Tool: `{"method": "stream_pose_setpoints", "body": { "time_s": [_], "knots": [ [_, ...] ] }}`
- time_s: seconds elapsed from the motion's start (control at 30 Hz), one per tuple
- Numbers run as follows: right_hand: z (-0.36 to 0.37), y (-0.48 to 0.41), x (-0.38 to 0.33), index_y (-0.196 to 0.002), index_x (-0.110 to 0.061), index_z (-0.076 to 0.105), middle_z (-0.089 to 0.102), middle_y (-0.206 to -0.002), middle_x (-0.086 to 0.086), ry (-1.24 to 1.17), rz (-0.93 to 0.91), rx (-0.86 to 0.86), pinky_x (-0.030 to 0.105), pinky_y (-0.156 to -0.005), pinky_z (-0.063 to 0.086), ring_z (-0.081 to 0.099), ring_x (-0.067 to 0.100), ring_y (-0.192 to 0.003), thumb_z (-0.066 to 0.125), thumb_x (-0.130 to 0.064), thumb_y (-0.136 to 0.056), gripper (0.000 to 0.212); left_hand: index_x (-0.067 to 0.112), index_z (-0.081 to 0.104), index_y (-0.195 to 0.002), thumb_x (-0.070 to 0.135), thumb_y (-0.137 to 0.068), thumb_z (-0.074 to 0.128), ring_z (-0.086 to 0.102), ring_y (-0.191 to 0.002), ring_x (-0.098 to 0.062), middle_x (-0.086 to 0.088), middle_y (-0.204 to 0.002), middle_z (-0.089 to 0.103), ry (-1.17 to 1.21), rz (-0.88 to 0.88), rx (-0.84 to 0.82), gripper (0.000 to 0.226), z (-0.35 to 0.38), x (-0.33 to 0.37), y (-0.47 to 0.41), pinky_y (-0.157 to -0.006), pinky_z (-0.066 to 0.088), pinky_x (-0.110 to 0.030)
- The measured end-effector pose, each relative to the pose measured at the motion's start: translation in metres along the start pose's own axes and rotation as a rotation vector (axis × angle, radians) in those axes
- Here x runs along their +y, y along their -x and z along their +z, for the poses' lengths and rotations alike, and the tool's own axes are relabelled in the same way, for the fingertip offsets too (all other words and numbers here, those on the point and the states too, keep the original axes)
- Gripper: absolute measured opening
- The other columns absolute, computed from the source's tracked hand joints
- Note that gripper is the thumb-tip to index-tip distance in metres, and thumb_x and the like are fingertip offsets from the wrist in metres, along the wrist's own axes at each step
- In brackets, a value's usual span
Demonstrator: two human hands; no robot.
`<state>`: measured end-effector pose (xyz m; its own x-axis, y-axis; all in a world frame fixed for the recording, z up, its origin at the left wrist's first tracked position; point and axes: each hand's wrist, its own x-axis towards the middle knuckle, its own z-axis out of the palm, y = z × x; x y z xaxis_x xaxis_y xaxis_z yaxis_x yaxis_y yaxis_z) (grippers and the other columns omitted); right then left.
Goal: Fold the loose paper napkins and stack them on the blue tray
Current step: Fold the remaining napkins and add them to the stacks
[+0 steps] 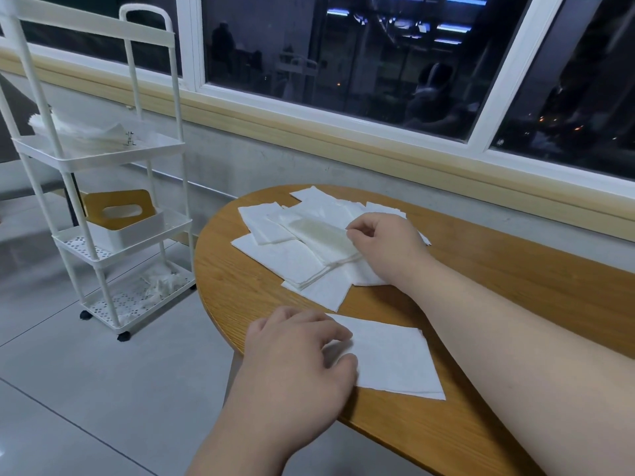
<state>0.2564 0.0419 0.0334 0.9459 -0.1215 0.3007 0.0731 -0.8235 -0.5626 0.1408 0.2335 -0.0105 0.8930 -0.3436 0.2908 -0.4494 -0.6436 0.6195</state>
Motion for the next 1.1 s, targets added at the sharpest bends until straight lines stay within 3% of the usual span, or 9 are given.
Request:
{"method": "stream_pose_setpoints", "body": {
  "time_s": [0.13, 0.33, 0.43, 0.57, 0.67, 0.8, 0.87, 0.93, 1.1],
  "knots": [
    [-0.027, 0.027, -0.008, -0.081, -0.028, 0.069, 0.068, -0.08, -0.015, -0.07, -0.048, 0.084, 0.023, -0.067, 0.05, 0.061, 0.005, -0.076, 0.061, -0.022, -0.092, 0.014, 0.045, 0.064, -0.115, 0.048, -0.089, 0.051, 0.029, -0.117, 0.01, 0.036, -0.116, 0.054, 0.005, 0.001, -0.033, 0.029, 0.001, 0.004, 0.001, -0.107, 0.02, -0.029],
    [-0.08, 0.111, -0.016, -0.085, -0.01, 0.063, 0.065, -0.073, 0.004, -0.521, -0.047, 0.212, 0.023, -0.058, 0.05, 0.061, 0.013, -0.067, 0.057, -0.007, -0.095, 0.012, 0.046, 0.071, -0.102, 0.041, -0.089, 0.058, 0.021, -0.107, 0.027, 0.034, -0.095, 0.059, 0.096, 0.035, -0.097, 0.018, 0.002, 0.016, 0.005, -0.097, 0.029, -0.021],
    [-0.094, 0.141, 0.0, -0.084, -0.005, 0.059, 0.062, -0.066, 0.0, -0.663, 0.135, 0.248, 0.024, -0.049, 0.046, 0.057, 0.011, -0.057, 0.052, -0.003, -0.097, 0.015, 0.045, 0.074, -0.089, 0.037, -0.087, 0.062, 0.046, -0.1, 0.017, 0.043, -0.096, 0.055, 0.185, -0.026, -0.095, 0.014, 0.004, 0.015, 0.006, -0.085, 0.041, -0.017],
    [-0.087, 0.163, 0.039, -0.089, -0.009, 0.062, 0.059, -0.063, 0.013, -0.508, 0.331, 0.155, 0.034, -0.051, 0.038, 0.051, 0.022, -0.052, 0.056, -0.006, -0.095, 0.009, 0.022, 0.064, -0.068, 0.024, -0.087, 0.059, 0.055, -0.078, 0.0, 0.018, -0.086, 0.061, 0.274, -0.106, 0.012, 0.02, 0.01, 0.017, 0.006, -0.066, 0.049, -0.034],
    [-0.078, 0.167, 0.054, -0.101, -0.028, 0.065, 0.064, -0.063, 0.001, -0.388, 0.318, 0.155, 0.032, -0.055, 0.041, 0.055, 0.014, -0.056, 0.054, -0.012, -0.098, 0.02, 0.026, 0.059, -0.071, 0.024, -0.086, 0.054, 0.055, -0.088, 0.001, 0.018, -0.088, 0.065, 0.245, -0.094, 0.008, 0.016, 0.011, 0.022, 0.008, -0.077, 0.05, -0.038],
    [-0.076, 0.17, 0.06, -0.114, -0.051, 0.064, 0.057, -0.061, -0.011, -0.148, 0.197, 0.102, 0.022, -0.048, 0.035, 0.044, 0.011, -0.052, 0.051, -0.018, -0.099, 0.039, 0.034, 0.065, -0.074, 0.029, -0.087, 0.057, 0.053, -0.095, 0.003, 0.028, -0.093, 0.063, 0.188, -0.075, 0.018, 0.016, 0.014, 0.023, 0.007, -0.081, 0.048, -0.032],
    [-0.078, 0.17, 0.059, -0.112, -0.05, 0.066, 0.057, -0.06, -0.021, -0.157, 0.216, 0.064, 0.017, -0.046, 0.033, 0.042, 0.007, -0.049, 0.052, -0.014, -0.098, 0.041, 0.039, 0.066, -0.079, 0.032, -0.088, 0.058, 0.052, -0.099, 0.005, 0.034, -0.098, 0.059, 0.157, -0.075, 0.021, 0.013, 0.015, 0.022, 0.007, -0.083, 0.047, -0.031],
    [-0.08, 0.17, 0.058, -0.096, -0.044, 0.073, 0.065, -0.076, -0.03, -0.124, 0.228, 0.036, 0.012, -0.052, 0.037, 0.055, 0.003, -0.061, 0.054, -0.008, -0.096, 0.041, 0.042, 0.066, -0.087, 0.037, -0.089, 0.058, 0.05, -0.103, 0.006, 0.039, -0.103, 0.056, 0.127, -0.071, 0.021, 0.01, 0.017, 0.021, 0.007, -0.086, 0.047, -0.031],
    [-0.084, 0.17, 0.054, -0.082, -0.03, 0.079, 0.075, -0.077, -0.004, -0.337, 0.34, 0.16, 0.022, -0.05, 0.04, 0.054, 0.013, -0.054, 0.059, -0.004, -0.094, 0.036, 0.047, 0.064, -0.113, 0.042, -0.091, 0.056, 0.049, -0.108, 0.004, 0.037, -0.101, 0.055, 0.122, -0.053, 0.008, 0.024, 0.018, 0.019, 0.006, -0.091, 0.045, -0.03]
  ]
}}
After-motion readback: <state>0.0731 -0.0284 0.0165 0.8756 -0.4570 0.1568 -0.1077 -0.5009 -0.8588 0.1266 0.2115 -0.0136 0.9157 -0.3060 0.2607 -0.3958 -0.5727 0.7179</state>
